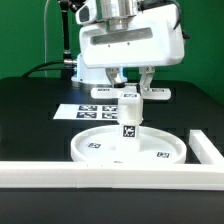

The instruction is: Assemble round table

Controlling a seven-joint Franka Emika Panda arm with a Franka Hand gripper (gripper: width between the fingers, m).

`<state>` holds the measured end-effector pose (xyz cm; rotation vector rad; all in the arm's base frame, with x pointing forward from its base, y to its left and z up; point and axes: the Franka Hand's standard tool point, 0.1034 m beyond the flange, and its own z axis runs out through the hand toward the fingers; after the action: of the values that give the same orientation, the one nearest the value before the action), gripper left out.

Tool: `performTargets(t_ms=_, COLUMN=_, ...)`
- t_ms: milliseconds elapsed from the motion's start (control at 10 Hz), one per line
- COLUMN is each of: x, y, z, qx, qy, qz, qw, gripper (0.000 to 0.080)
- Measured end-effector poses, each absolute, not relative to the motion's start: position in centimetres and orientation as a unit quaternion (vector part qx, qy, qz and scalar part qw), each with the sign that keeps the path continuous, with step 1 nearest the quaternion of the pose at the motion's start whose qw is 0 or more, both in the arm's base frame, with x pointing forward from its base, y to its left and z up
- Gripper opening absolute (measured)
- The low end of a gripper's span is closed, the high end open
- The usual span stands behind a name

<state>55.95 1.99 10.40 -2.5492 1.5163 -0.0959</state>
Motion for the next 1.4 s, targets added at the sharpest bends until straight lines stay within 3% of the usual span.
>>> performTargets(t_ms=700, x=56.0, y=3.7, z=10.4, qx=-0.62, qy=0.777, qz=-0.011, qw=0.106, gripper=0.0443)
performTargets(t_ms=1400, x=55.9, y=3.5, z=10.4, qx=-0.432, qy=0.893, qz=0.005, qw=0.124, gripper=0.0445)
